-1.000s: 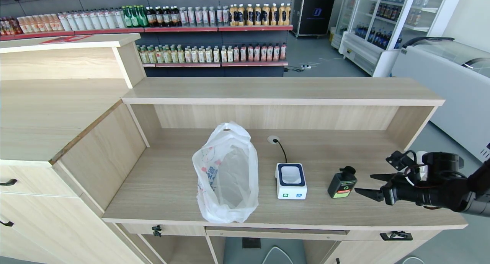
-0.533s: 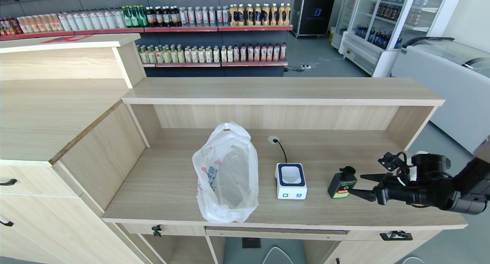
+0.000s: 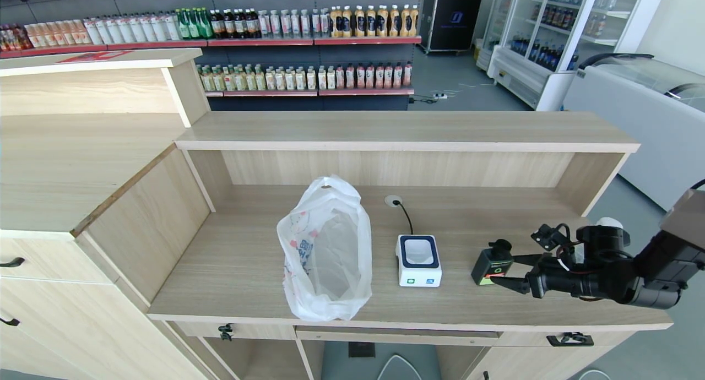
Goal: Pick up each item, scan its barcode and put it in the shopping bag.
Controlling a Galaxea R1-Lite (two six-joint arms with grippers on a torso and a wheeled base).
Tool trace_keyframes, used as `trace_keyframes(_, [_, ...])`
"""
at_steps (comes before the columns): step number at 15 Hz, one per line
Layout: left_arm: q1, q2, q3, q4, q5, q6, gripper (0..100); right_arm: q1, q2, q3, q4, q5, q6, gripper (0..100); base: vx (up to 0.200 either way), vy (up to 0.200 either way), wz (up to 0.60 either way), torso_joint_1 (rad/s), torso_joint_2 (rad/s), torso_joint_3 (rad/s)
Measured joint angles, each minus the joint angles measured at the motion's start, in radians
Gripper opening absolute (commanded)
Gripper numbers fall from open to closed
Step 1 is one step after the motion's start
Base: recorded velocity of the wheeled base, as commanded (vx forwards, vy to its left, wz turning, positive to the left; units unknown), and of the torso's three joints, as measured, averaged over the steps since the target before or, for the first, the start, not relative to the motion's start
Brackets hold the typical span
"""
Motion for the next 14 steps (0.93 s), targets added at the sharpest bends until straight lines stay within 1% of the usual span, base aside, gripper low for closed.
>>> trace_keyframes(3, [0.0, 0.0, 0.0, 0.0, 0.0, 0.0, 100, 0.016, 0.024, -0.034, 0.0, 0.036, 0.001, 100, 0.0, 0.0, 0.0, 0.0, 0.0, 0.0])
trace_keyframes(8, [0.0, 0.0, 0.0, 0.0, 0.0, 0.0, 100, 0.043, 0.053, -0.047, -0.004, 0.056, 0.001, 100, 0.0, 0.0, 0.0, 0.0, 0.0, 0.0])
trace_keyframes(14, [0.0, 0.0, 0.0, 0.0, 0.0, 0.0, 100, 0.053, 0.077, -0.065, -0.006, 0.062, 0.001, 100, 0.0, 0.0, 0.0, 0.0, 0.0, 0.0])
